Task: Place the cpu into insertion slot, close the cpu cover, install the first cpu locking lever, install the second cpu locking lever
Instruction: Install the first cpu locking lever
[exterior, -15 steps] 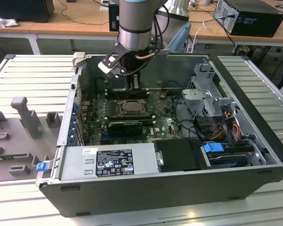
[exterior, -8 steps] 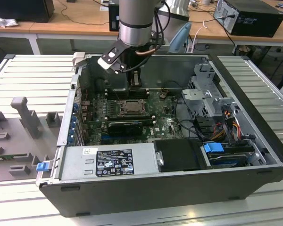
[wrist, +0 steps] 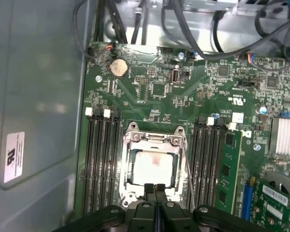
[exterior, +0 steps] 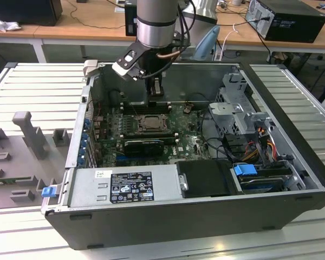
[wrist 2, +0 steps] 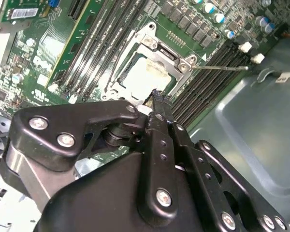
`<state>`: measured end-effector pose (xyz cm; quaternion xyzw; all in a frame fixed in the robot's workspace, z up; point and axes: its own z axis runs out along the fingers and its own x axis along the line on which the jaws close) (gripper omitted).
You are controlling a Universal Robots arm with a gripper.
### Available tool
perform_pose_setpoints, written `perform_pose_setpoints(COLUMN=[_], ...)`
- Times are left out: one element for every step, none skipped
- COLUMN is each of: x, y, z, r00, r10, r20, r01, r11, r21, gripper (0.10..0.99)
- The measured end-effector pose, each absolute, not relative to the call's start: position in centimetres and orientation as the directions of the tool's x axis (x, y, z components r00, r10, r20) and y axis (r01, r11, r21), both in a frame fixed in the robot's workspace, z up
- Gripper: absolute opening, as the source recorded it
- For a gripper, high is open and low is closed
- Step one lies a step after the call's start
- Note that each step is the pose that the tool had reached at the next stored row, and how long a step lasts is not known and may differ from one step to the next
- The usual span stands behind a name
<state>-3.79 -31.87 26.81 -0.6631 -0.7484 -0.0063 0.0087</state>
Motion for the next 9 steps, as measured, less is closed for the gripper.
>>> perform_pose_setpoints(x=[-3.79,-3.79,-3.79,-3.79,-3.79,-3.79,-3.78,-3.78,-3.78], y=[-31.87,-31.87,-31.87,-31.87,-31.87,-31.87,-31.87,-31.87,-31.87], z=[26.81,26.81,26.8,26.8,26.8,26.79,26.8,26.8,26.79], r00=[-0.137,-0.162,-0.18,-0.198,-0.223,-0.24,-0.271,-0.294,-0.307], r10=[0.99,0.987,0.984,0.98,0.975,0.971,0.962,0.956,0.952], r20=[0.021,0.021,0.021,0.021,0.02,0.02,0.018,0.017,0.015], r01=[0.991,0.987,0.984,0.98,0.975,0.971,0.962,0.956,0.952], r11=[0.137,0.162,0.18,0.198,0.224,0.24,0.271,0.294,0.307], r21=[-0.002,-0.002,-0.002,-0.002,-0.002,-0.002,-0.003,-0.003,-0.004], gripper=[0.106,0.106,0.106,0.106,0.106,0.106,0.106,0.106,0.106])
